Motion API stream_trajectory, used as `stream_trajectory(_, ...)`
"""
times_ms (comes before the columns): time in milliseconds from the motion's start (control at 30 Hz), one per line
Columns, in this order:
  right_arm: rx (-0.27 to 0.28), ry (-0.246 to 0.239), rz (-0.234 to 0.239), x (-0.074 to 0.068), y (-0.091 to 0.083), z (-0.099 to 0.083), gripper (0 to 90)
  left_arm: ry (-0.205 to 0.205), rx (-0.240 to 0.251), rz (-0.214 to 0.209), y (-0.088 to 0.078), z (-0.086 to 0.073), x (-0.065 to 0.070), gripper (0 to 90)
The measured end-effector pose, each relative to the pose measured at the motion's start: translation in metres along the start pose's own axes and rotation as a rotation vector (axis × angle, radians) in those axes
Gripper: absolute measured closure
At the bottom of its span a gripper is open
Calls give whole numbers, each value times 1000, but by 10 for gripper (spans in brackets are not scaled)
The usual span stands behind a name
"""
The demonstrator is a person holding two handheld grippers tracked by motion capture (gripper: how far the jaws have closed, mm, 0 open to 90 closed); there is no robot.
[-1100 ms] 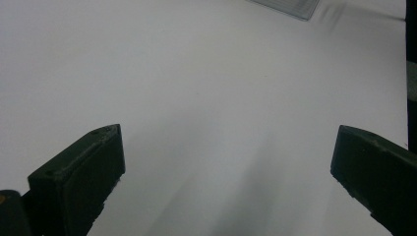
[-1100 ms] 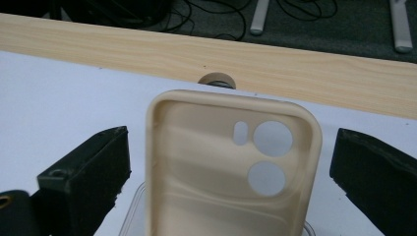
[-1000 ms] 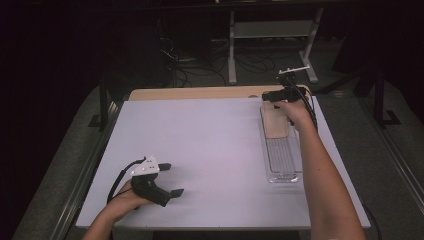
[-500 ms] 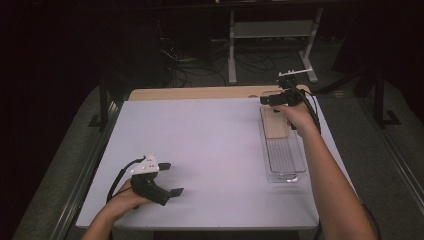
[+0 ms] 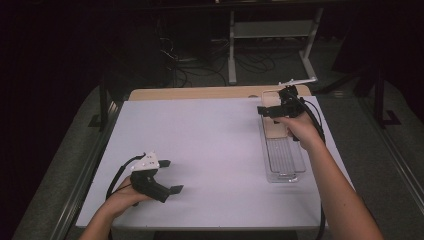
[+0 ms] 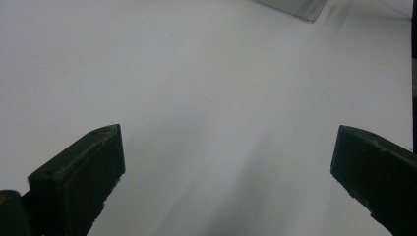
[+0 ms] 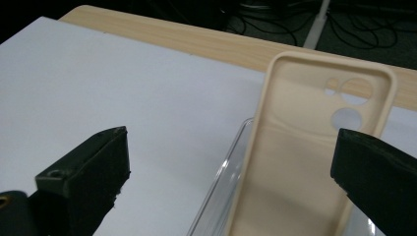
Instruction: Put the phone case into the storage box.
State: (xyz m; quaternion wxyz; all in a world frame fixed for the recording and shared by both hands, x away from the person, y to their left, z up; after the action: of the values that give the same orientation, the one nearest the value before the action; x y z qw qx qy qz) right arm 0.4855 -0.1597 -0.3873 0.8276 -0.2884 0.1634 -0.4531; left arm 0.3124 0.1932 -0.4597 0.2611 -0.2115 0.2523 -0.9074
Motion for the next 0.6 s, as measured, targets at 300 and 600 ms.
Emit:
stream_trajectory(300, 44, -47, 67, -24, -16, -19, 10, 18, -11, 12, -2, 10, -2, 0)
stream_trajectory(600, 76, -79, 139, -43, -32, -39, 13, 3, -8, -3, -6, 17, -2, 0)
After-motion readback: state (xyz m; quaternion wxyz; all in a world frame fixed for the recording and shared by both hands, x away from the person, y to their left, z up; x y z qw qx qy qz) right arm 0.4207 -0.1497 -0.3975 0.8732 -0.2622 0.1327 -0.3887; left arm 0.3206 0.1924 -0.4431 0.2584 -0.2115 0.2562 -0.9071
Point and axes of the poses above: each handheld gripper's, and its own axes: y roughly forward along the jaws, z roughly out of its top, x roughly to its right, the point moved 7 cm from there along y, roughly forward along the jaws, and after that the axes turned 11 degrees about -y, right-handed, at the moved point
